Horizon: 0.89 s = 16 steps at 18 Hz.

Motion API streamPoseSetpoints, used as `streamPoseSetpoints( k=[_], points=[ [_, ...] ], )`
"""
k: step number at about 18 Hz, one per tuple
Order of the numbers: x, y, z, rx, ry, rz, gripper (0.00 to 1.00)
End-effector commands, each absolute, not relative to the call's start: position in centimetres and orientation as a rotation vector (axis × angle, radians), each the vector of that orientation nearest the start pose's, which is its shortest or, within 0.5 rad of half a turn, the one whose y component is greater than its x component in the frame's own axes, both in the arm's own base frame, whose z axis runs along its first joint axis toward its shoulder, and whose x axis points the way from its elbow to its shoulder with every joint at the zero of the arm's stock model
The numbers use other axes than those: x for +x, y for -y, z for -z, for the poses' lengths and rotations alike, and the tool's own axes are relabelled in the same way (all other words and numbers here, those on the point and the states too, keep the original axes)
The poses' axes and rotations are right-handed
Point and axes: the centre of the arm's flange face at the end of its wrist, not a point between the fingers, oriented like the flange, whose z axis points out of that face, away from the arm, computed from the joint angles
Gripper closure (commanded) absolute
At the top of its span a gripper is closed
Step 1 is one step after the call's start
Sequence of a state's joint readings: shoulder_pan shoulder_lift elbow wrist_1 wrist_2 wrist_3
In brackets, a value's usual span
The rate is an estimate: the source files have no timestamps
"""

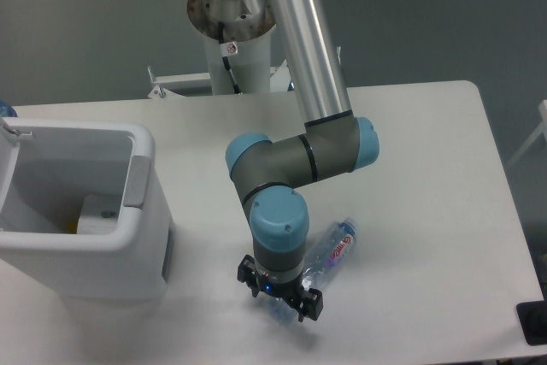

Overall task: Place the trash in the trash can
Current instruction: 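Close the gripper on the bottle and lift it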

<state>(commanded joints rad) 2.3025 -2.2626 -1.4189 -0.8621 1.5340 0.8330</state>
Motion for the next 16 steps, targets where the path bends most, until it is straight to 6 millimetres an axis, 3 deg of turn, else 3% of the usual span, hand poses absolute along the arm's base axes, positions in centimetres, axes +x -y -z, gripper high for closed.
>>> streamPoseSetpoints(
  k=[1,5,7,11,16],
  points=[
    [-38.1,-62.9,-20.7,-2.991,-0.154,-0.139,0.30],
    [-38.6,-63.4,-20.4,-2.981,-0.112,-0.153,0.52],
    [-38.7,-63.5,-20.4,-2.980,-0.103,-0.154,0.57],
    [-38.5,-63.5,-22.3,-2.956,-0.106,-0.167,0.64],
    [-40.0,-62.7,-27.7,-2.837,-0.068,-0.148,0.64]
  ],
)
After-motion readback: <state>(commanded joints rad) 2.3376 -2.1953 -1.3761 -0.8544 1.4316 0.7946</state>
